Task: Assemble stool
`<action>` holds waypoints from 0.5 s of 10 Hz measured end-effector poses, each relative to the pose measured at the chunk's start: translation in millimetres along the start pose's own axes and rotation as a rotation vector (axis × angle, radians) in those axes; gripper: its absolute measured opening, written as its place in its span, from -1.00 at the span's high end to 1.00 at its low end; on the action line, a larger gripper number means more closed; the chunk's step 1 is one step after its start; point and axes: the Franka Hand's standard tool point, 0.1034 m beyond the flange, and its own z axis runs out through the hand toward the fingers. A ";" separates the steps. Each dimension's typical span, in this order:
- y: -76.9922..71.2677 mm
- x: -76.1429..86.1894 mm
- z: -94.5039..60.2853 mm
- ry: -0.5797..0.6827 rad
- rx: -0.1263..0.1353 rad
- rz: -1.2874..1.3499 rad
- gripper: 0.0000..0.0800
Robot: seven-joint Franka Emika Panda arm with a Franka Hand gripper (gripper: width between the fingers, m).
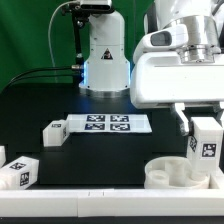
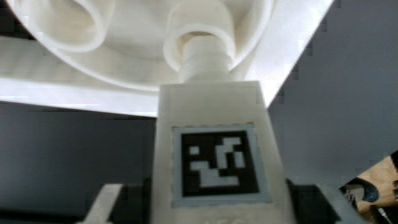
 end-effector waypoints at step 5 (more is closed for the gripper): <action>2.3 -8.5 6.0 0.005 -0.009 -0.004 0.16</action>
Offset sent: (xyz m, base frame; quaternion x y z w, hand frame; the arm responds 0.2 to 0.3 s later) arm -0.0077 0.0039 -0.0145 0.0124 0.0203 0.0086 0.9997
